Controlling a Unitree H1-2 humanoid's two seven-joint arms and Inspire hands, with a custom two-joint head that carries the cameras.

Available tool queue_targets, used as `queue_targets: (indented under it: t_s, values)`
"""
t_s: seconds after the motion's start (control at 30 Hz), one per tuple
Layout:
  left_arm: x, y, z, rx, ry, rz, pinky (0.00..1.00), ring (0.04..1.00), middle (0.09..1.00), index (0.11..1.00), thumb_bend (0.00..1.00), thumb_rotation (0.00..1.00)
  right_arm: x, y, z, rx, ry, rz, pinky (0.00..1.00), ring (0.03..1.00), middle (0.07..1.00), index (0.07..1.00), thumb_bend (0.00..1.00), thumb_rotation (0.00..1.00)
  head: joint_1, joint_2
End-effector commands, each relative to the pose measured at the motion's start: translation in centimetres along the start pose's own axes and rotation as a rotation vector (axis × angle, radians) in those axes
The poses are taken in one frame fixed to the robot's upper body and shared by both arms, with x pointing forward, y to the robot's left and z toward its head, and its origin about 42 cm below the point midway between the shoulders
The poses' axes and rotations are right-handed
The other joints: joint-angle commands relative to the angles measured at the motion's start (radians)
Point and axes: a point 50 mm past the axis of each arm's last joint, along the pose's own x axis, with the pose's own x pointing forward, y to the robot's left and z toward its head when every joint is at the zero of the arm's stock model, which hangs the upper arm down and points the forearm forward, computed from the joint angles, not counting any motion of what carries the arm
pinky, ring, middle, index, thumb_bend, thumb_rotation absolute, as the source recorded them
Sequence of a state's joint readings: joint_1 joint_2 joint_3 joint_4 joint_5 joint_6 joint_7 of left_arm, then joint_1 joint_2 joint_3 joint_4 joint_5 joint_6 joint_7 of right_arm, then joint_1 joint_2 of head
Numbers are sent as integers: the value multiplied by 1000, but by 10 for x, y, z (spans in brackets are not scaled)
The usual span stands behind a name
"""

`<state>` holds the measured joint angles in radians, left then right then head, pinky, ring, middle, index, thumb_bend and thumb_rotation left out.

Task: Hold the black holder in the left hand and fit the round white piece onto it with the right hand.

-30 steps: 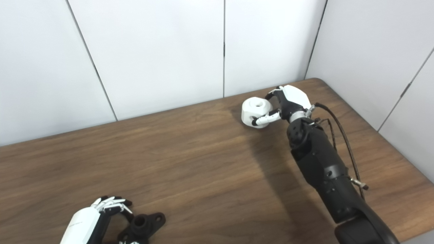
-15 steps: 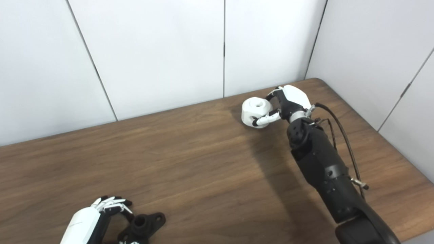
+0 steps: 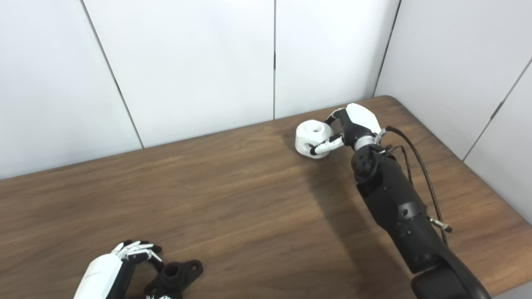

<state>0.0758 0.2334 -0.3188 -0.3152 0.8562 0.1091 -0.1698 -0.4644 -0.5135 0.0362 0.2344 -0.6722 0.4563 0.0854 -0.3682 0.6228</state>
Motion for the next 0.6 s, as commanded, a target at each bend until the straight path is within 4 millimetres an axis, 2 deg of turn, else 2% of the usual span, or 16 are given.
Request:
queue_targets:
  t_s: [0.0,0.03,0.07,0.13,0.23,0.57]
  values:
    - [-6,-8,-8,0,46,-65,934,837,742,485,520,43,7,-22,8,-15,-54,-79,1000,983,870,578,881,255,-3,-5]
    - [-6,-9,-8,1,45,-65,934,836,739,485,520,43,7,-21,8,-23,-57,-78,1000,985,865,572,864,243,-3,-6]
    - [-6,-9,-8,4,47,-68,933,835,738,485,520,43,7,-21,8,-30,-62,-78,1000,986,863,532,698,199,-4,-6]
    - [-6,-9,-9,9,47,-69,930,835,738,485,520,44,6,-21,8,-37,-73,-82,1000,989,852,497,562,158,-4,-7]
    - [-7,-9,-10,10,48,-70,932,836,741,485,521,44,5,-23,8,-44,-85,-89,1000,990,837,487,529,144,-4,-6]
    - [-7,-10,-10,14,44,-72,939,834,741,484,521,44,4,-21,3,-57,-102,-112,1000,977,802,486,524,134,-1,-6]
